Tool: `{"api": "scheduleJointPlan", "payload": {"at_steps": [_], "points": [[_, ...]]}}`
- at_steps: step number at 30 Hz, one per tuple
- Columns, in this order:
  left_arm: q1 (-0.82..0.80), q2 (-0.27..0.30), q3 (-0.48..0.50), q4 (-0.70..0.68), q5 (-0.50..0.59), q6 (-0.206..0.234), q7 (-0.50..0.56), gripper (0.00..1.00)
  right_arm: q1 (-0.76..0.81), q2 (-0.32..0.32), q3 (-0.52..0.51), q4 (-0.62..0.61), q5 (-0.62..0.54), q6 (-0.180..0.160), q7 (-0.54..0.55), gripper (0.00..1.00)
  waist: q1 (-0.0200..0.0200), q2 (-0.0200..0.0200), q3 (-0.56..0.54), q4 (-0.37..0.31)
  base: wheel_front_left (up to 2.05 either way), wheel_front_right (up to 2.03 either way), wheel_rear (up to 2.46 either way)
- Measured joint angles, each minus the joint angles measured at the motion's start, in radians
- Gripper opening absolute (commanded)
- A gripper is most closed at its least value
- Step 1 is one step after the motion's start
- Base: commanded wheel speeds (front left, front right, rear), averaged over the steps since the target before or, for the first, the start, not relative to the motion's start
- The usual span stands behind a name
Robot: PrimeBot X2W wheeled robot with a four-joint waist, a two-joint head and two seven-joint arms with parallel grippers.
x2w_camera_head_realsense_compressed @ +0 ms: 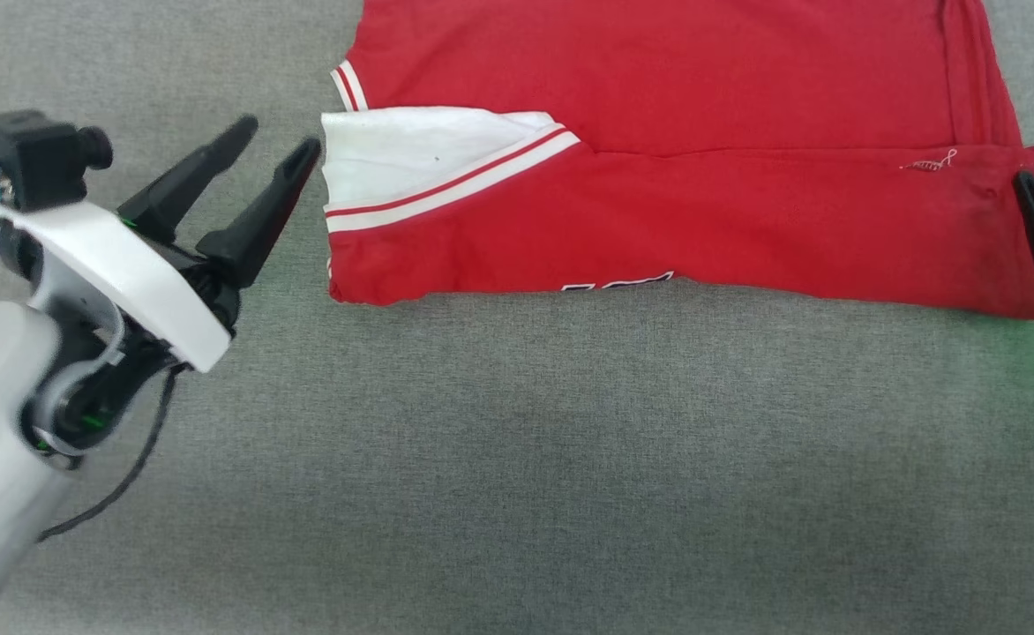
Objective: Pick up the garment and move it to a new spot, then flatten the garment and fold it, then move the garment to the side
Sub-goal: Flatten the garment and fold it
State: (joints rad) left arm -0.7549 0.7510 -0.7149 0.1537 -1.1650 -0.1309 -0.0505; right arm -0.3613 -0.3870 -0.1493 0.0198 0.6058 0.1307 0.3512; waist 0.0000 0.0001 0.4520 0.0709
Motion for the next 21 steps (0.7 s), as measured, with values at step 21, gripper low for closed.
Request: {"api": "scheduleJointPlan", "payload": {"at_steps": [21], "points": [[-0.148,0.037,-0.172,0.097,-0.138,0.121,0.691,1.0,-0.011,0.032,0.022,-0.049,-0.006,0.0,-0.008,1.0,0.0,0.0,0.048,-0.076,0.0,0.0,0.0]]}}
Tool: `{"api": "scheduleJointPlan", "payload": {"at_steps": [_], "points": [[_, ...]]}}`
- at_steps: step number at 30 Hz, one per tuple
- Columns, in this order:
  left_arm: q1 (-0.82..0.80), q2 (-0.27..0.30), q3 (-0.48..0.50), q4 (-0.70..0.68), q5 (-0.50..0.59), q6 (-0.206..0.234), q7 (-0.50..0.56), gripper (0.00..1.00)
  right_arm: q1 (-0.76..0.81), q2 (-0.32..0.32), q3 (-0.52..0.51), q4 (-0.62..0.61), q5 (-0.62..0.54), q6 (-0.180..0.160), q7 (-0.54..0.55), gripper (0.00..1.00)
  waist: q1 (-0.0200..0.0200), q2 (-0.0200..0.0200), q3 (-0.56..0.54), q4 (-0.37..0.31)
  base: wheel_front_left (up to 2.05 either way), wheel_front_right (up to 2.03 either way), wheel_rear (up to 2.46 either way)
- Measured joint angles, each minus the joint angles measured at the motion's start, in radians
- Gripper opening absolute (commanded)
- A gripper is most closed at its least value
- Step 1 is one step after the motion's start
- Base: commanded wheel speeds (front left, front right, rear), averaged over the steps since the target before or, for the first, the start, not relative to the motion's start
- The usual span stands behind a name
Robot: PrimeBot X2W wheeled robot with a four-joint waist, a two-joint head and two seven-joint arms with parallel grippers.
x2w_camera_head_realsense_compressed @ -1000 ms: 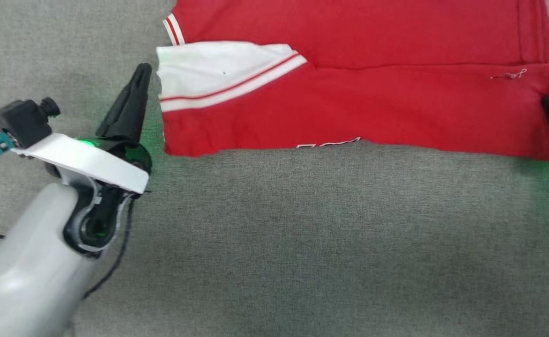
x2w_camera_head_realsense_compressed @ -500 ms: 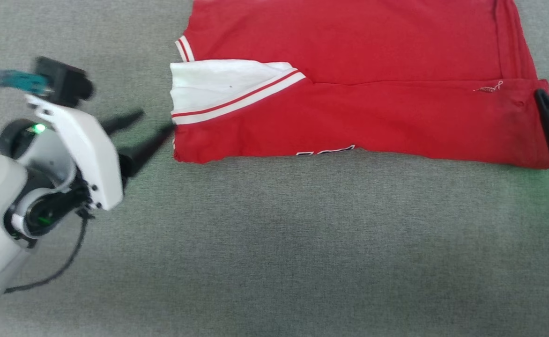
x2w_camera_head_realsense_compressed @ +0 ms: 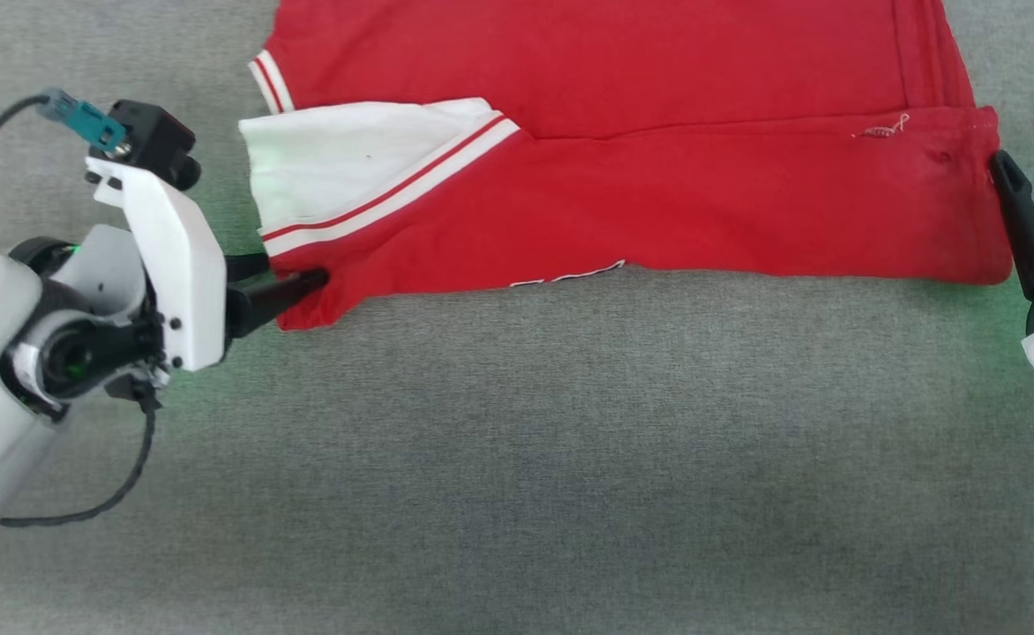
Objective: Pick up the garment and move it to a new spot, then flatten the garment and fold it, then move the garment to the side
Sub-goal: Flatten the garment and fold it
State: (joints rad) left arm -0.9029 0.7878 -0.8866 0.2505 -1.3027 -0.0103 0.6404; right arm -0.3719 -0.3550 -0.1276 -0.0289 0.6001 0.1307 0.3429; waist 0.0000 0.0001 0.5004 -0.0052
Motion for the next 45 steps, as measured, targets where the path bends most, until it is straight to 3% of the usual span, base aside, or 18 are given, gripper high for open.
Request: {"api": "scheduleJointPlan", "payload": {"at_steps": [3,4,5,6,12,18,25,29,30,31,38,45], "points": [[-0.015,-0.003,0.002,0.035,-0.03,-0.02,0.039,0.96,-0.003,0.0,0.002,-0.002,0.0,0.0,0.0,1.0,0.0,0.0,0.013,-0.014,0.0,0.0,0.0],[-0.017,-0.002,0.007,0.043,-0.044,-0.031,0.047,0.47,-0.003,-0.001,0.003,-0.003,-0.001,0.0,0.0,1.0,0.0,0.0,0.016,-0.018,0.0,0.0,0.0],[-0.017,-0.002,0.012,0.051,-0.058,-0.036,0.049,0.13,-0.003,-0.004,0.008,-0.004,-0.004,0.0,0.002,1.0,-0.0001,0.0,0.018,-0.02,0.0,0.0,0.0],[-0.017,-0.003,0.018,0.056,-0.065,-0.044,0.05,0.0,-0.003,-0.011,0.014,-0.006,-0.007,0.0,0.008,1.0,0.0,0.0,0.02,-0.022,0.0,0.0,0.0],[-0.023,-0.026,0.023,0.067,-0.062,-0.066,0.023,0.0,-0.004,-0.131,0.098,-0.031,-0.049,0.0,0.122,1.0,0.0,0.0,0.026,-0.016,0.0,0.0,0.0],[-0.035,-0.042,0.014,0.054,-0.043,-0.08,0.008,0.0,-0.035,-0.243,0.155,-0.043,-0.026,0.0,0.337,1.0,0.0,0.0,0.032,0.005,0.0,0.0,0.0],[-0.039,-0.086,0.003,0.047,-0.034,-0.093,-0.017,0.0,-0.094,-0.291,0.209,0.002,0.035,0.0,0.557,1.0,0.0,0.0,0.036,0.035,0.0,0.0,0.0],[-0.037,-0.106,-0.004,0.055,-0.03,-0.1,-0.034,0.0,-0.103,-0.305,0.227,0.016,0.05,0.0,0.588,1.0,0.0,0.0,0.031,0.048,0.0,0.0,0.0],[-0.036,-0.11,-0.005,0.058,-0.026,-0.101,-0.036,0.0,-0.105,-0.309,0.233,0.016,0.053,0.0,0.588,0.45,0.0,0.0,0.029,0.049,0.0,0.0,0.0],[-0.035,-0.113,-0.007,0.06,-0.026,-0.104,-0.04,0.0,-0.105,-0.31,0.237,0.015,0.057,0.0,0.584,0.0,0.0,0.0,0.026,0.051,0.0,0.0,0.0],[-0.001,-0.108,-0.003,0.059,-0.043,-0.11,-0.07,0.0,-0.089,-0.309,0.246,0.022,0.077,0.0,0.53,0.0,0.0,0.0,-0.005,0.048,0.0,0.0,0.0],[0.107,-0.028,0.007,-0.032,-0.076,-0.113,-0.108,0.0,-0.014,-0.328,0.205,-0.016,0.09,0.0,0.5,0.0,0.0,0.0,-0.06,0.044,0.0,0.0,0.0]]}}
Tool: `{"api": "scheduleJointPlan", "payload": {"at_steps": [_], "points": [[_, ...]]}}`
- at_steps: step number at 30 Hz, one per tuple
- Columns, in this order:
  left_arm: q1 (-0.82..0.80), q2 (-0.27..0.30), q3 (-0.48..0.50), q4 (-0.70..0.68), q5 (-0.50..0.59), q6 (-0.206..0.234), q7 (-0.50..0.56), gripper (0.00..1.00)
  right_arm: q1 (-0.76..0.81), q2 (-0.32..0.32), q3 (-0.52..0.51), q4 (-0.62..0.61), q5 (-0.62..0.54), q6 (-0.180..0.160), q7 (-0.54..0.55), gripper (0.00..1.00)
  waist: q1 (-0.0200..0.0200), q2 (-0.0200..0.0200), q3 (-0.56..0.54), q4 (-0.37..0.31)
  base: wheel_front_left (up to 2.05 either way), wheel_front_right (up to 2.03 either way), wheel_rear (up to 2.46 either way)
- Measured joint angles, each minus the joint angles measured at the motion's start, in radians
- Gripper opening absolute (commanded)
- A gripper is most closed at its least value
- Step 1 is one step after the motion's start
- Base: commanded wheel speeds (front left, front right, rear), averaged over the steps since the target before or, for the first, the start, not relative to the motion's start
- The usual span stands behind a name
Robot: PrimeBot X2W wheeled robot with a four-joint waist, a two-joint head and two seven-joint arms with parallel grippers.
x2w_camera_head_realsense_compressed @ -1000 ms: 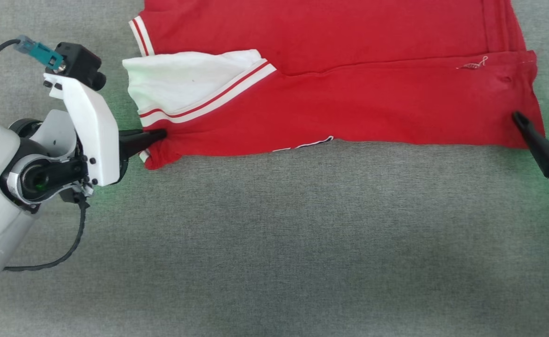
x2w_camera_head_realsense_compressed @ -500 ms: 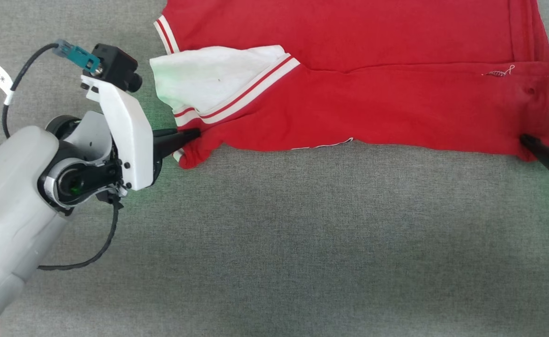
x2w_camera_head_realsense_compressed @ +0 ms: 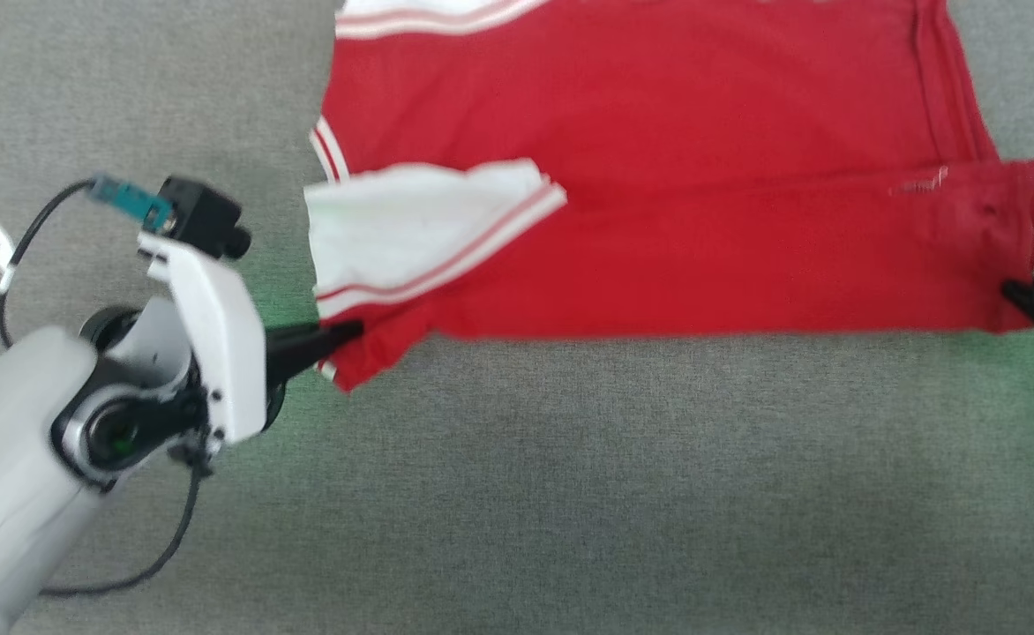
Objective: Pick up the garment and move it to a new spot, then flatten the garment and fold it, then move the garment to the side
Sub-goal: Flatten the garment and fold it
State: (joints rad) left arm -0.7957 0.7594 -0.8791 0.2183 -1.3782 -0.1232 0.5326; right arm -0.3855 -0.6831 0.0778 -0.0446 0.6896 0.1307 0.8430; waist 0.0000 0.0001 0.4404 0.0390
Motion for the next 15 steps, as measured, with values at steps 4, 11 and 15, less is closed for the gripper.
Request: {"api": "scheduleJointPlan", "payload": {"at_steps": [4,11,15], "points": [[0.084,0.07,0.013,-0.113,-0.038,-0.001,-0.029,0.0,0.109,-0.023,-0.044,-0.057,0.018,0.0,0.001,0.0,-0.0001,0.0,-0.028,0.004,0.0,0.0,0.0],[0.241,0.192,0.014,-0.298,-0.045,0.039,-0.102,0.0,0.318,-0.016,-0.12,-0.188,0.03,0.0,0.01,0.0,0.0,0.0,-0.038,0.0,0.0,0.0,0.0],[0.288,0.213,0.014,-0.352,-0.045,0.064,-0.138,0.0,0.357,0.013,-0.141,-0.231,0.029,0.0,0.01,0.0,0.0,0.0,-0.032,-0.008,0.0,0.0,0.0]]}}
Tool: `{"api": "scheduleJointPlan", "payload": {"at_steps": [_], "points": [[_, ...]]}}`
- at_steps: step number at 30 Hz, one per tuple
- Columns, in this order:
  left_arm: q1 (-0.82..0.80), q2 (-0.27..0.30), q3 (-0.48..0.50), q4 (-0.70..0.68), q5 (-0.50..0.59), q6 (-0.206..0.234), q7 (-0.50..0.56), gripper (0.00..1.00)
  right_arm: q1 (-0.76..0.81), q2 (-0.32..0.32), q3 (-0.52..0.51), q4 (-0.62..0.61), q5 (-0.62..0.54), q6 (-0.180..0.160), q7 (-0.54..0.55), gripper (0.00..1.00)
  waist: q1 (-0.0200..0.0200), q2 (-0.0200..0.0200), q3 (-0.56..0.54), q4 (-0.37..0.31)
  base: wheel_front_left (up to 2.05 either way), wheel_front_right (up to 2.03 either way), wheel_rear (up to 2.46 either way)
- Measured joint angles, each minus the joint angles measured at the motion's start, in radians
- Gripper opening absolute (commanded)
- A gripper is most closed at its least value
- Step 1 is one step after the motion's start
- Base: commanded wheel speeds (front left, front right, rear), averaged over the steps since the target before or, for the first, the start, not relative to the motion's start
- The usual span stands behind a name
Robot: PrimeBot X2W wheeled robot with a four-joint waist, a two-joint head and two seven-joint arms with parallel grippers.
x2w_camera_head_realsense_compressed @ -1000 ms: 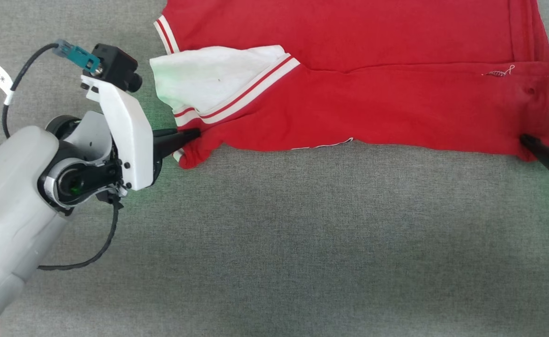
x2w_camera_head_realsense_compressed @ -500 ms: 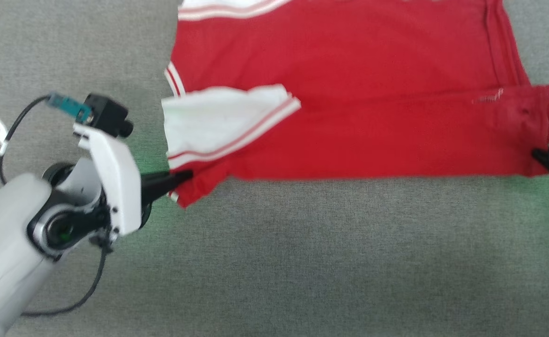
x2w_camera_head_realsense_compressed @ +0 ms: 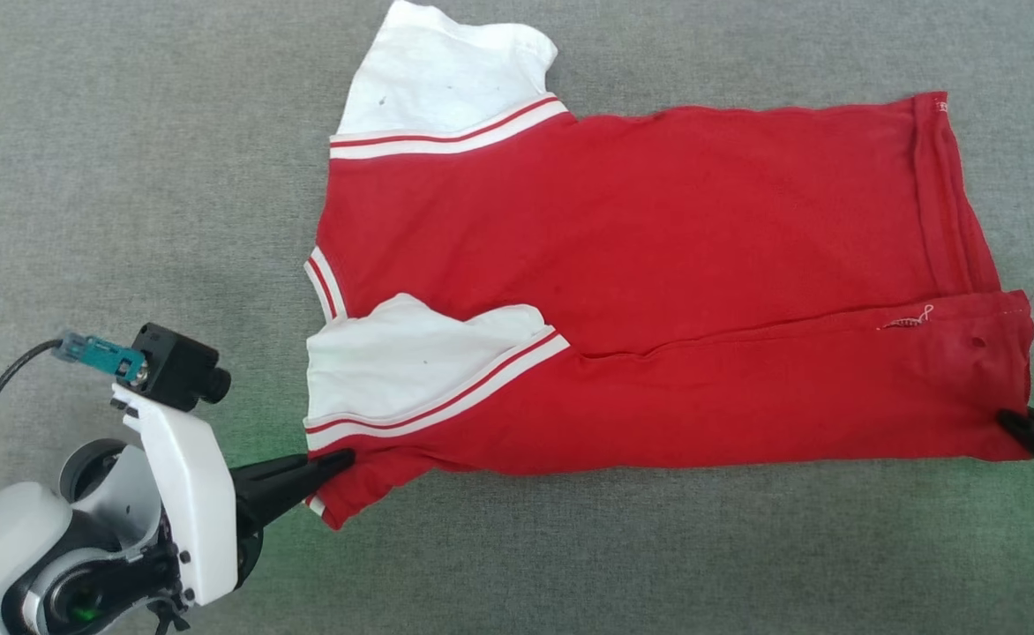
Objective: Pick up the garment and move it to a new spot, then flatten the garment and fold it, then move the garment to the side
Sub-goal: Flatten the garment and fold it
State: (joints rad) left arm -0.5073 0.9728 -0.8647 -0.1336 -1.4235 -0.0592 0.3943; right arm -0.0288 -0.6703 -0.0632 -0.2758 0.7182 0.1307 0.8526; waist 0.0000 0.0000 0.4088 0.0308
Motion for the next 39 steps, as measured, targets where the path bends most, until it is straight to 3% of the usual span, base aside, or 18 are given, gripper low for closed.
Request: {"api": "scheduleJointPlan", "payload": {"at_steps": [3,4,5,6,7,15,19,22,28,33,39], "points": [[0.006,0.005,0.002,-0.014,0.0,0.012,-0.01,0.0,0.0,0.009,-0.001,-0.004,-0.004,0.0,-0.008,0.0,0.0,0.0,0.002,-0.005,0.0,0.0,0.0],[0.011,0.005,0.005,-0.016,0.0,0.016,-0.018,0.18,0.0,0.014,-0.003,-0.004,-0.008,0.0,-0.012,0.16,0.0001,0.0,0.002,-0.007,0.0,0.0,0.0],[0.014,0.005,0.007,-0.018,0.0,0.019,-0.024,0.44,-0.001,0.021,-0.007,-0.004,-0.013,0.0,-0.017,0.42,0.0,0.0,0.001,-0.008,0.0,0.0,0.0],[0.017,0.006,0.009,-0.019,0.0,0.02,-0.026,0.72,-0.001,0.029,-0.011,-0.003,-0.019,0.0,-0.021,0.8,0.0,0.0,0.001,-0.01,0.0,0.0,0.0],[0.019,0.006,0.014,-0.021,0.0,0.02,-0.039,1.0,-0.002,0.039,-0.017,-0.003,-0.024,0.0,-0.03,1.0,0.0,0.0,0.001,-0.012,0.0,0.0,0.0],[0.011,0.035,0.098,-0.016,0.0,0.034,-0.145,1.0,-0.068,0.113,-0.033,-0.02,-0.083,0.0,-0.156,1.0,0.0,0.0,0.001,-0.037,0.0,0.0,0.0],[-0.016,0.029,0.174,0.044,-0.002,0.052,-0.245,1.0,-0.155,0.183,0.01,0.0,-0.146,0.0,-0.33,1.0,0.0,0.0,0.004,-0.069,0.0,0.0,0.0],[-0.068,0.019,0.209,0.13,0.055,0.081,-0.313,1.0,-0.211,0.211,0.08,0.025,-0.209,0.0,-0.481,1.0,0.0,0.0,0.009,-0.097,0.0,0.0,0.0],[-0.221,-0.044,0.251,0.326,0.131,0.086,-0.387,1.0,-0.283,0.294,0.174,0.088,-0.258,0.0,-0.723,1.0,0.0,0.0,0.03,-0.167,0.0,0.0,0.0],[-0.398,-0.089,0.243,0.491,0.182,0.077,-0.329,1.0,-0.3,0.327,0.2,0.127,-0.263,0.0,-0.819,1.0,0.0,0.0,0.058,-0.23,0.0,0.0,0.0],[-0.608,-0.12,0.16,0.668,0.238,0.047,-0.089,1.0,-0.326,0.341,0.227,0.16,-0.254,0.0,-0.846,1.0,0.0,0.0,0.106,-0.299,0.0,0.0,0.0]]}}
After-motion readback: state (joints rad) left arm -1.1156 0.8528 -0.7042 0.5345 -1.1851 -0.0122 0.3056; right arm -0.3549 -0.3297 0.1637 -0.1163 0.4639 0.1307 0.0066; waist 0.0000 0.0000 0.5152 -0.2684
